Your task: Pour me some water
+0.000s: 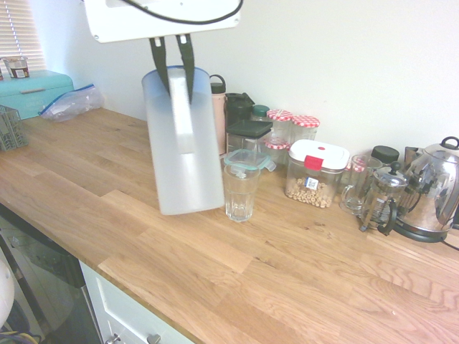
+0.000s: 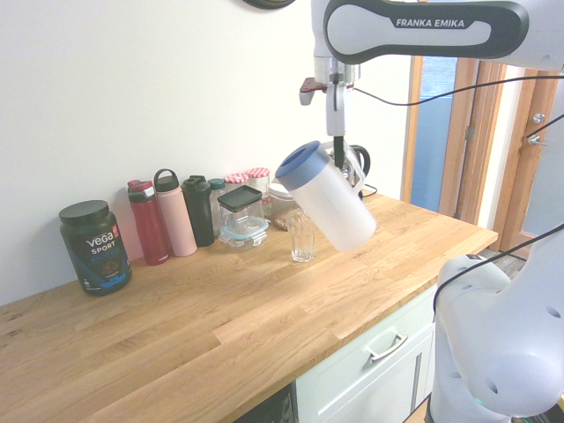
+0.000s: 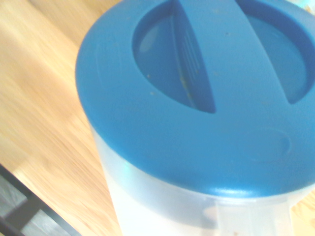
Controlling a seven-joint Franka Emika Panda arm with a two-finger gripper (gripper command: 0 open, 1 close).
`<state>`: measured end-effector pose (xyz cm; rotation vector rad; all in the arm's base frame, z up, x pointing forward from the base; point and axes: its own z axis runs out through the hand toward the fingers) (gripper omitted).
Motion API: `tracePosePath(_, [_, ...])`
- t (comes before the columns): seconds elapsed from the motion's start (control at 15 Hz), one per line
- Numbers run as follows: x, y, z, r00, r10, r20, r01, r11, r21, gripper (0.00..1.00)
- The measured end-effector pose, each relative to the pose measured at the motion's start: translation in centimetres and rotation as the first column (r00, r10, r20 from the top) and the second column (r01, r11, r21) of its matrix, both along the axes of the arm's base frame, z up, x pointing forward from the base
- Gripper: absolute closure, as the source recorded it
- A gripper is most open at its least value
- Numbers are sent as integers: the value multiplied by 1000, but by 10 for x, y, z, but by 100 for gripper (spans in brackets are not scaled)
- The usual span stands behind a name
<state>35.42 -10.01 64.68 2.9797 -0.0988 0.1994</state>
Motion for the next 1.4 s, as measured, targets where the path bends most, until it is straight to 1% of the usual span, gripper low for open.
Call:
tracePosePath(0.2, [9, -46, -7, 1000, -27, -11, 27, 999, -24, 100])
tracePosePath(0.33, [15, -63, -11, 999, -44, -29, 43, 998, -37, 100])
tracePosePath(0.6, [20, -96, -19, 997, -47, -60, 45, 998, -45, 100])
tracePosePath(0.8, [45, -118, -34, 992, -62, -107, 57, 997, -52, 100])
tracePosePath(0.93, [71, -114, -50, 987, -53, -150, 42, 996, -76, 100])
tracePosePath(1.13, [104, -93, -70, 978, -18, -210, -6, 993, -116, 100])
tracePosePath(1.4, [125, -92, -65, 967, -20, -256, -38, 975, -221, 100])
